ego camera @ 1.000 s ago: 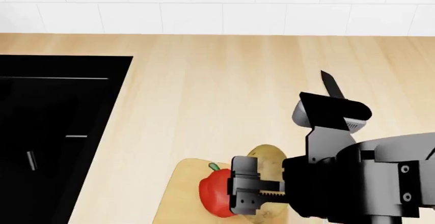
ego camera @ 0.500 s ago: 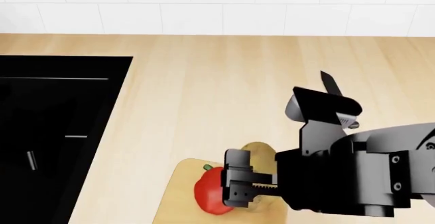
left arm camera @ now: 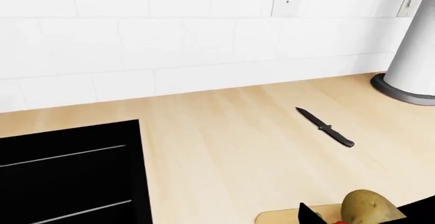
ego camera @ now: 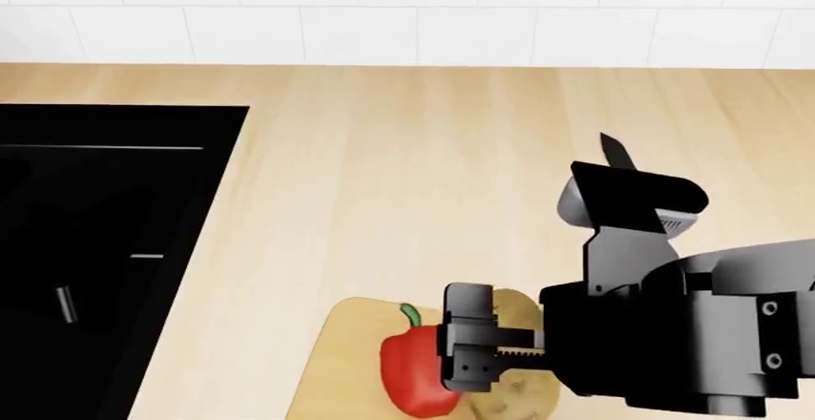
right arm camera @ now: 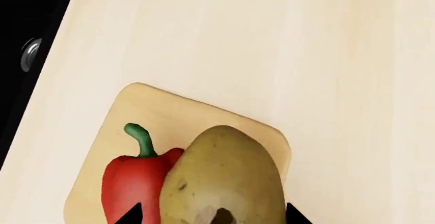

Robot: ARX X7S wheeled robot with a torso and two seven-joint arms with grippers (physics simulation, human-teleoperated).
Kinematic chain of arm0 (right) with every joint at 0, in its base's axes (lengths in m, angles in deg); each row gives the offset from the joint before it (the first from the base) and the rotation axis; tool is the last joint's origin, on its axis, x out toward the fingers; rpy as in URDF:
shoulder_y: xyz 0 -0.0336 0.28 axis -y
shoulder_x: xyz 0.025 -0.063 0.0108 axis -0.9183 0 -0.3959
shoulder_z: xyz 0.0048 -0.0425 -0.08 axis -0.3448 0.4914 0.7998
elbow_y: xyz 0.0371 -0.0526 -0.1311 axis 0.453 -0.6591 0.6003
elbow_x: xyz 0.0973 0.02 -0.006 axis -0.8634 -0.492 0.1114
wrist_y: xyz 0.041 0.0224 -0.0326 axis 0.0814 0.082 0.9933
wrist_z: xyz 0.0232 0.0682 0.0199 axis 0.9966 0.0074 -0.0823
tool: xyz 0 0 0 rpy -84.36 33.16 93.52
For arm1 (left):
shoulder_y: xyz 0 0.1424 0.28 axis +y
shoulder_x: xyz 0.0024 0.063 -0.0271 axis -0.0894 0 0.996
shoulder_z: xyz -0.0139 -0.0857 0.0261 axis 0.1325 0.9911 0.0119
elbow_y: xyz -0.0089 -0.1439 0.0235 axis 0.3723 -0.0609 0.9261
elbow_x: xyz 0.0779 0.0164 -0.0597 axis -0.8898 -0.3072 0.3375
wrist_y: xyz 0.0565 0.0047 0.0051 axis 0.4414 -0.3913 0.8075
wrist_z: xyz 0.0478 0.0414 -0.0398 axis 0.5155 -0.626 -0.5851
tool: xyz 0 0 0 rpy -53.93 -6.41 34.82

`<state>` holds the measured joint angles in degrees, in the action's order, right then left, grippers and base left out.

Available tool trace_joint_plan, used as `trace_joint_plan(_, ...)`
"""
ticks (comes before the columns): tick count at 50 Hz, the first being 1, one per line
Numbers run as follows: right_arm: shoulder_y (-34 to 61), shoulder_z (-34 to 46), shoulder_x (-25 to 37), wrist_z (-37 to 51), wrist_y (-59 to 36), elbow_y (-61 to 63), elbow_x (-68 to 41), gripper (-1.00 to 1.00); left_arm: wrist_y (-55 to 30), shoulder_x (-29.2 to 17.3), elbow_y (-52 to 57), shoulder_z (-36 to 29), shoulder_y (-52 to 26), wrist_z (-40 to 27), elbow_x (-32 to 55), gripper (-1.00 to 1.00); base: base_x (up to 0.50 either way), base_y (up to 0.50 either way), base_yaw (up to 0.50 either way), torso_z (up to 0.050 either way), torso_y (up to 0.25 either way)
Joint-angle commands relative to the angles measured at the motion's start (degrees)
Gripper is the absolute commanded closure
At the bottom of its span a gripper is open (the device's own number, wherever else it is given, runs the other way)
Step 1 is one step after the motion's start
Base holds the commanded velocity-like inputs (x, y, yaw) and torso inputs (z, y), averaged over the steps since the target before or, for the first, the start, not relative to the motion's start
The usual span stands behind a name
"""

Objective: Pick the vegetables from the sink and place them on the cutting board.

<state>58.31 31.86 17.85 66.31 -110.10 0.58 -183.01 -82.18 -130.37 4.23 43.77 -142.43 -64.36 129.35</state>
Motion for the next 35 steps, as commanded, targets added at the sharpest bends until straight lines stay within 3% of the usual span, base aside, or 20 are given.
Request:
trace_joint_plan(1, 0.3, -1.9, 0.3, -0.1, 0.5, 1.7, 0.4, -1.0, 0.6, 0.8, 0.2, 1.4, -0.3, 1.4, 0.7, -1.0, 0.0, 0.0, 0.0, 0.0, 0.0)
trace_joint_plan(20, 8.3, -6.5, 3.2, 1.4, -0.3, 5.9, -0.5, -1.0, 0.7, 1.3, -0.9, 0.4, -2.3, 0.3, 1.0, -1.0, 0.0, 0.0, 0.0, 0.0, 0.0)
trace_joint_plan(35, 10.5, -13.8, 15.3, 4.8, 5.1, 25.5, 6.6, -1.0, -0.7, 1.7, -2.7, -1.2, -5.6, -0.3, 1.0, -1.0, 0.0, 0.0, 0.0, 0.0, 0.0)
